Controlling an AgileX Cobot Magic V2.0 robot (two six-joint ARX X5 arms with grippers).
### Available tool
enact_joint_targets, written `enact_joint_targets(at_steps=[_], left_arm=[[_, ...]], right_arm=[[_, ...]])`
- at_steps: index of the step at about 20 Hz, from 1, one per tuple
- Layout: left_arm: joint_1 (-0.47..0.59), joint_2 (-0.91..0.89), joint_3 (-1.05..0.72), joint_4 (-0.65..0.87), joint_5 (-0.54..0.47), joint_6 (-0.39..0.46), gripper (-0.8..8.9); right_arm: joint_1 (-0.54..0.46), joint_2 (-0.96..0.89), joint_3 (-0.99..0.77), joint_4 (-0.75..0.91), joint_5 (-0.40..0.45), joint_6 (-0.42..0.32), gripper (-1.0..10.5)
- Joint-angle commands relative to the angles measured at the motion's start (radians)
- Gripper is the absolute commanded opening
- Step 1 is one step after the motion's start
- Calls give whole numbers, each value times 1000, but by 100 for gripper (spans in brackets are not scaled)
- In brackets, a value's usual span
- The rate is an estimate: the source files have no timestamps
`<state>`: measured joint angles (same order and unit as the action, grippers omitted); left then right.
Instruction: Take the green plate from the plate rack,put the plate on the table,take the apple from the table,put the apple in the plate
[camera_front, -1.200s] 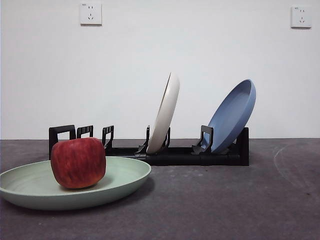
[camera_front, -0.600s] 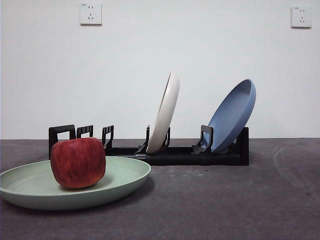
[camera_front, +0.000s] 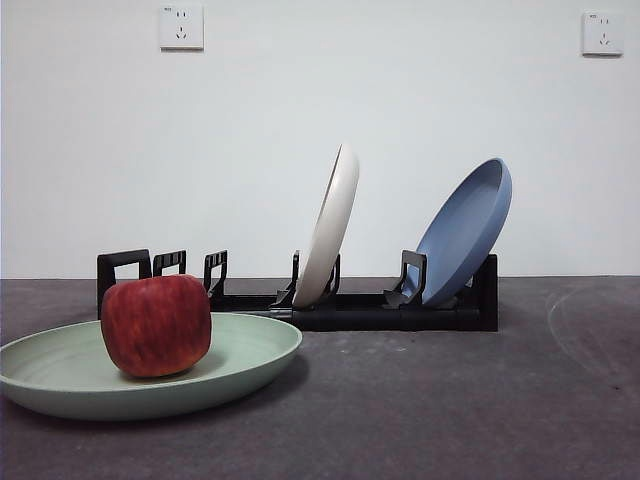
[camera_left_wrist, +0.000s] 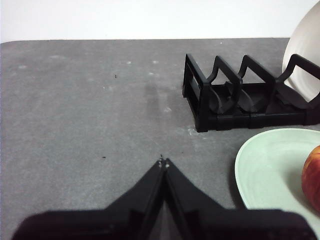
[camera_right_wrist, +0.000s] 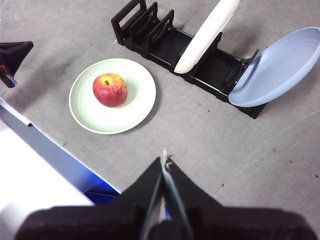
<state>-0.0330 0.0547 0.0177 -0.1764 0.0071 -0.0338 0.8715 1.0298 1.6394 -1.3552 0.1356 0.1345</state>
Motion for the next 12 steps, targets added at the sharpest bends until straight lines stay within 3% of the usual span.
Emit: enact_joint_targets(at_steps=[1,4,6,8,12], left_arm=[[3,10,-7,9,0,12,-4],[3,18,-7,9,0,12,-4],[3,18,-7,8,0,12,-4],[3,18,-7,8,0,12,-4],[3,18,-7,9,0,12,-4]], right_arm=[[1,0,-6,-24,29,-34,1],[-88,0,-16,48,103,-190,1],[-209,-9,-76,272,85,-242,1],[-366,-32,-218,568,16,-246,1],[-609,-122,-635,1018,-246,-240,1]])
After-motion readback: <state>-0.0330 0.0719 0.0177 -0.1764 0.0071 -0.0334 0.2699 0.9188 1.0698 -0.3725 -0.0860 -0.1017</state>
